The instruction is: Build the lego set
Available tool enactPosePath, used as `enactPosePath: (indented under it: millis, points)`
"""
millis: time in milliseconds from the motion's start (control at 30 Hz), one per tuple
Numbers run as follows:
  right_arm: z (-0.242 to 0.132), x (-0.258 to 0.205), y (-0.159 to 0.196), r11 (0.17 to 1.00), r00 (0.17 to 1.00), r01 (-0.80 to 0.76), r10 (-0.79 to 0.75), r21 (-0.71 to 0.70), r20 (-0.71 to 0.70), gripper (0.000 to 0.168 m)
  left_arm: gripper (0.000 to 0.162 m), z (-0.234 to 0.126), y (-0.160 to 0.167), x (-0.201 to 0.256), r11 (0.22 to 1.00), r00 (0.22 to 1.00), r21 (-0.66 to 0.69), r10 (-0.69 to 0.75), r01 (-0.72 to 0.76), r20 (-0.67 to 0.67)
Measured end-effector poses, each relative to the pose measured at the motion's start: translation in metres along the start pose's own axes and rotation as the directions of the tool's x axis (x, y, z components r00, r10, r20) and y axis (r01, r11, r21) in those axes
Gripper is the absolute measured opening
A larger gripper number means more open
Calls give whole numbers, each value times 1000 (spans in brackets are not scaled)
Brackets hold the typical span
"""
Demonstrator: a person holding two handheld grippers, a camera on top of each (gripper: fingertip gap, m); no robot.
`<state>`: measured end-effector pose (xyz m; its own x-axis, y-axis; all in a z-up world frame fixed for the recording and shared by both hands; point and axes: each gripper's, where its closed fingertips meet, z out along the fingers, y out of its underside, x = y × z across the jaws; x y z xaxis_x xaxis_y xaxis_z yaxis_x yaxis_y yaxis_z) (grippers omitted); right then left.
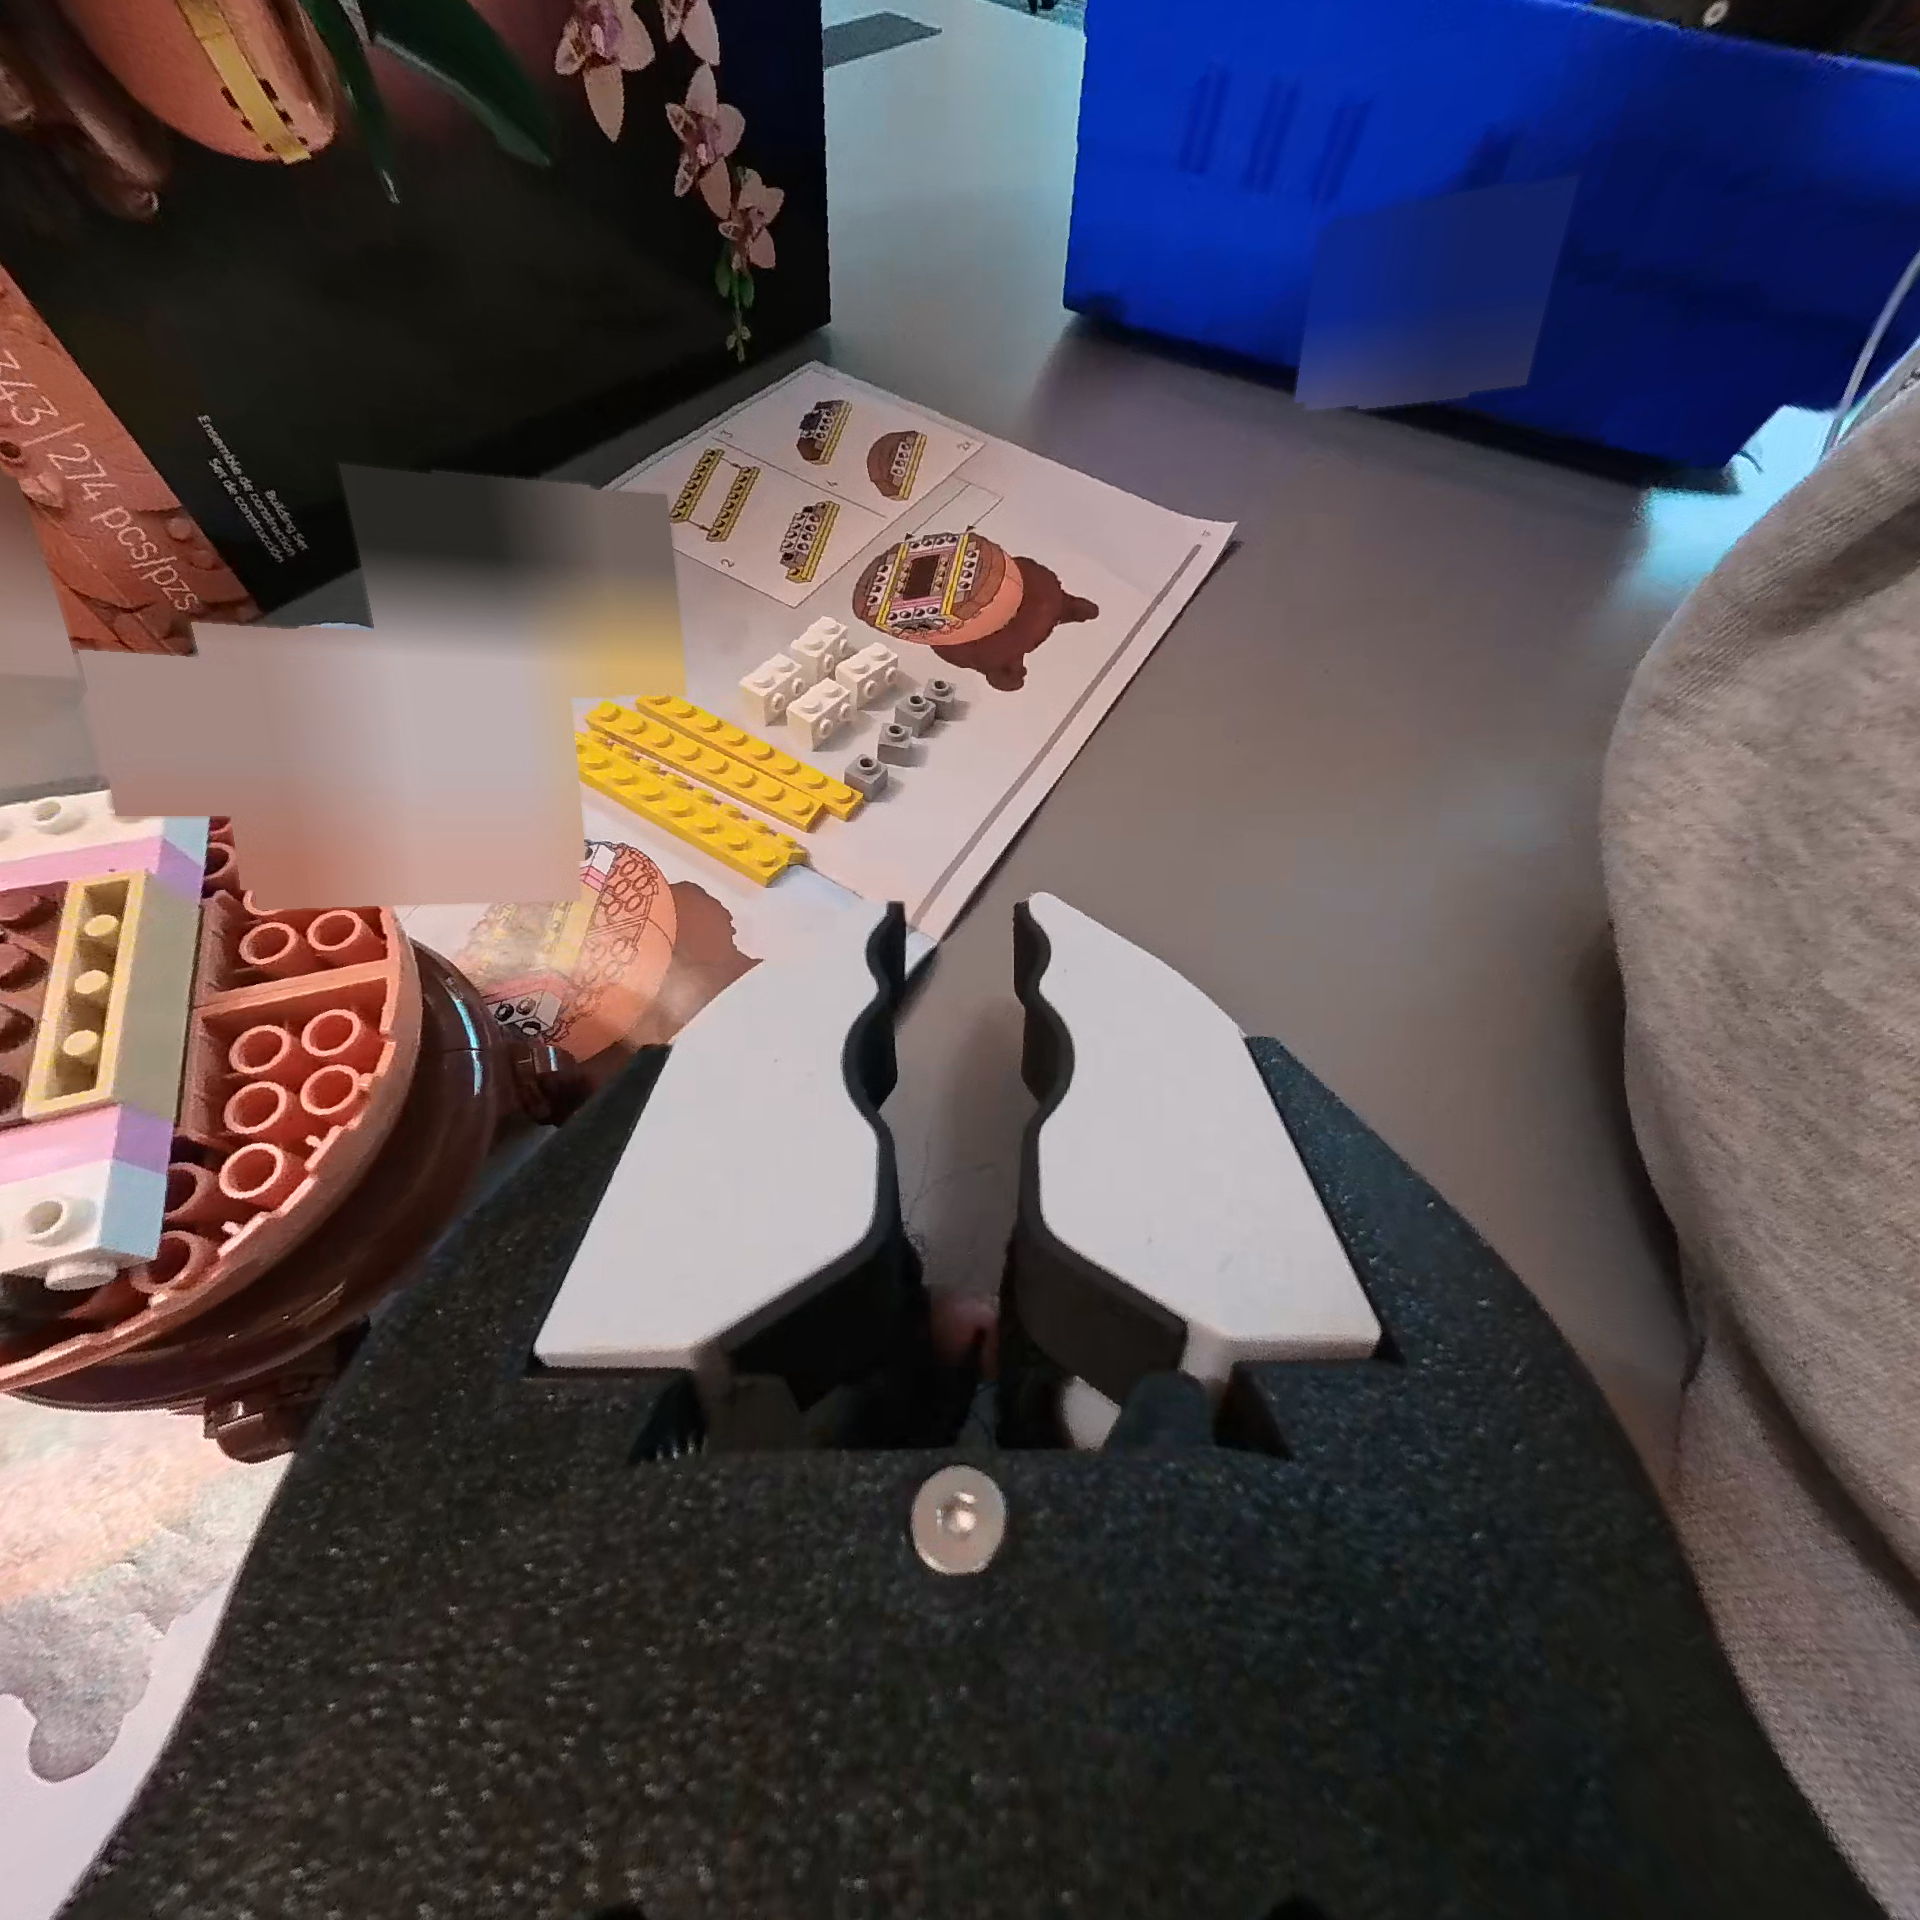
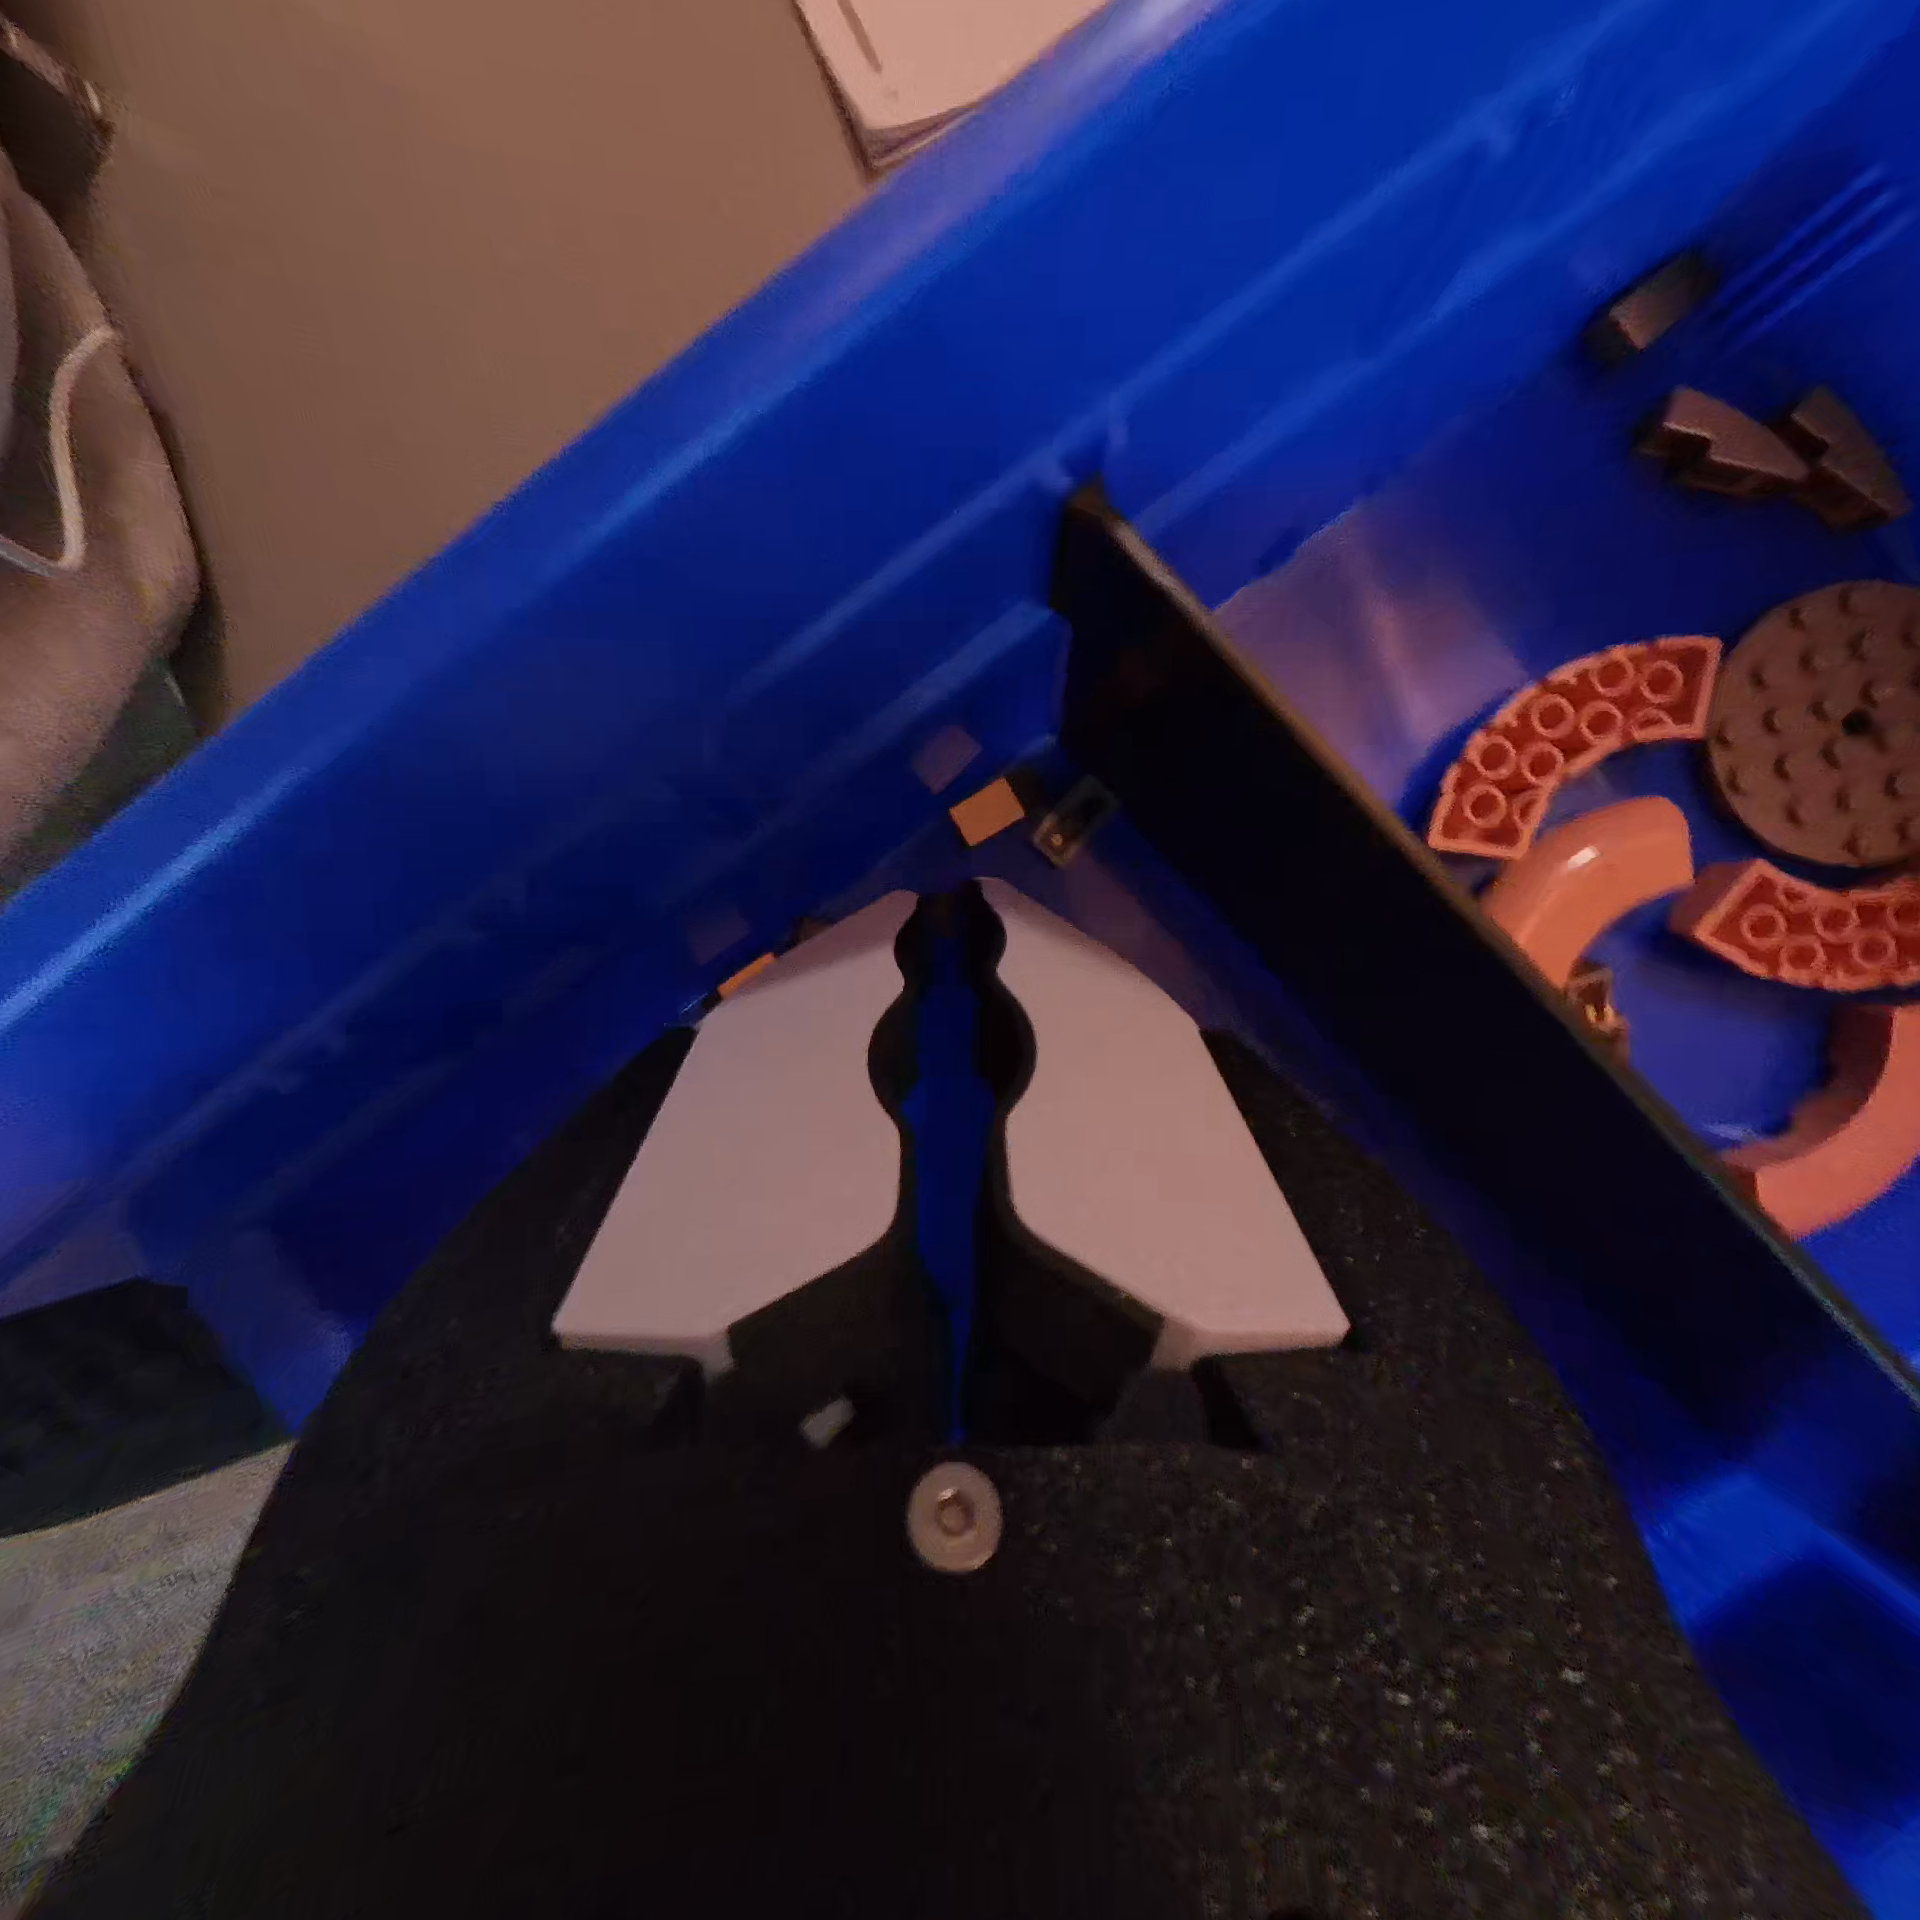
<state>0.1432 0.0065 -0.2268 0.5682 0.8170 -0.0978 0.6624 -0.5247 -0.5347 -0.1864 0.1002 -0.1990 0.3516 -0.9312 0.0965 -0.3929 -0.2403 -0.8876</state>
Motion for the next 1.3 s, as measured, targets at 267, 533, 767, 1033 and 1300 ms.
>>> enactPosePath:
  millis: [267, 533, 767, 1033, 1300]
  points:
    - [-104, -7, -101, 815, 963, -182, 261, 551, -68, 4, 26, 12, -49, 42, 981, 987, 192, 40, -9, -157]
    - [-65, -106, -261, 558, 980, -119, -65, 821, 186, 4, 26, 10, -146, 107, 867, 780, 402, 25, 294, -625]
    - [1, -149, -307, 616, 948, 150, -311, 773, 64, 4, 15, -38, -145, 93, 842, 671, 344, -28, 415, -741]
    - [5, -174, -322, 517, 824, 411, -563, 751, -64, 4, 9, -69, -138, 91, 777, 430, 202, -96, 596, -898]
    - [4, -176, -324, 441, 756, 497, -642, 748, -124, 4, 7, -72, -139, 95, 777, 327, 123, -111, 617, -938]
